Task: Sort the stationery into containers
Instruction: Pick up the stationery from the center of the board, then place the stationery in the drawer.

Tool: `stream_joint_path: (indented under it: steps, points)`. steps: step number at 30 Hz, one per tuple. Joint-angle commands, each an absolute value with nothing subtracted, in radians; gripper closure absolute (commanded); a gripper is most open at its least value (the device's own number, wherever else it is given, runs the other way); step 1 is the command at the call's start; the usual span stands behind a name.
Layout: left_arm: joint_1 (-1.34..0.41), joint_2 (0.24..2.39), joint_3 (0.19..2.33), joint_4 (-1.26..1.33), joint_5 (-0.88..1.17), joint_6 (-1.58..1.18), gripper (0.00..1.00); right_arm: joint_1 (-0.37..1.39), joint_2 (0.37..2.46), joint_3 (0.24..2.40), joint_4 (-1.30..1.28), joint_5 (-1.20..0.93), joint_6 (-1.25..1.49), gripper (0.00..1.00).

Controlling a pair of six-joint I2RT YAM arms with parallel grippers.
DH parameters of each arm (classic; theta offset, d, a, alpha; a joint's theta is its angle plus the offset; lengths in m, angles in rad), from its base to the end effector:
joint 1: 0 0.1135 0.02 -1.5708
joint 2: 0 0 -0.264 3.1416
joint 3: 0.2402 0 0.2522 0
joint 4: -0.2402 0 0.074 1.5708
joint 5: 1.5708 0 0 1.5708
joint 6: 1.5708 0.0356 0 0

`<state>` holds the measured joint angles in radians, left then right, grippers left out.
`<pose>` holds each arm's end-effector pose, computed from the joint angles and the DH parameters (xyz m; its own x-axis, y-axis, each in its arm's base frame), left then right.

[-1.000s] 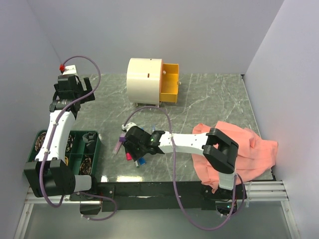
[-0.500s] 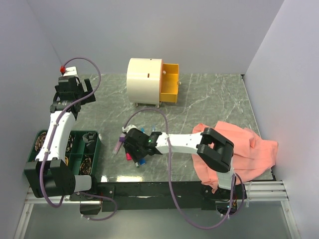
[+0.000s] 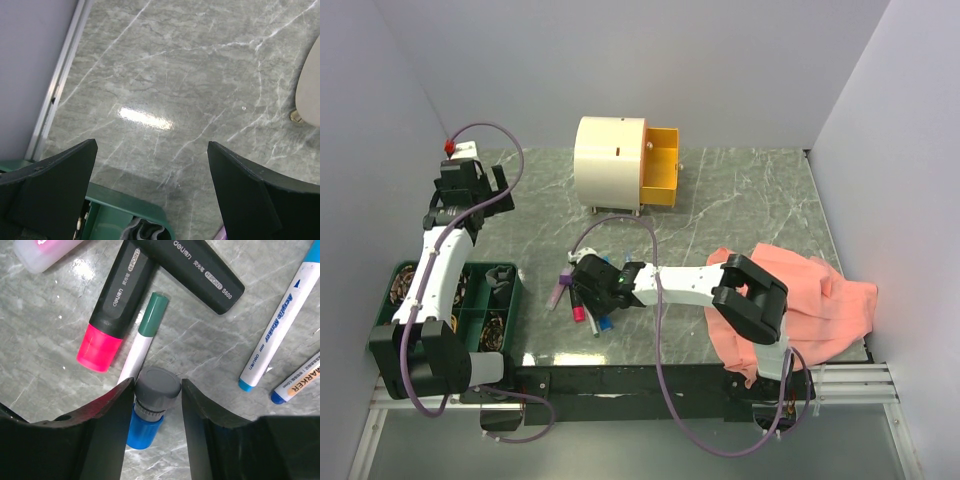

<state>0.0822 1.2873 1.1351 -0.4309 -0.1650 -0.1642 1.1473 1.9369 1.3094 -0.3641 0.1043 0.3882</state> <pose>0.2870 0.0295 0.3290 -0.5058 -0.2034 -0.8383 -0.3044 0.9514 -0.0472 0.1710 0.3704 0.1732 -0.6527 -0.5318 -0.5396 -0.6874 0.7152 0.1265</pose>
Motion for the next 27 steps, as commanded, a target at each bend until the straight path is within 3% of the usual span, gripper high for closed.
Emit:
stream_joint_path:
  steps: [1, 6, 11, 17, 21, 27]
  points:
    - [0.087, 1.252, 1.127, -0.397, -0.14, -0.186, 0.0, 1.143, 1.959, 1.35, -0.333, 0.117, 0.37, 0.47]
    - [0.086, 1.253, 1.127, -0.399, -0.135, -0.184, 0.01, 1.143, 1.974, 1.347, -0.327, 0.11, 0.362, 0.46]
    - [0.087, 1.255, 1.131, -0.4, -0.133, -0.186, 0.01, 1.141, 1.959, 1.339, -0.319, 0.098, 0.342, 0.73]
    - [0.086, 1.261, 1.15, -0.41, -0.11, -0.195, 0.01, 1.131, 1.824, 1.341, -0.354, 0.101, 0.235, 0.85]
    - [0.086, 1.27, 1.163, -0.414, -0.092, -0.196, 0.0, 1.111, 1.68, 1.411, -0.426, 0.104, 0.117, 1.0]
    - [0.086, 1.304, 1.196, -0.422, -0.018, -0.17, 0.01, 0.953, 1.519, 1.457, -0.408, 0.071, 0.045, 1.0]
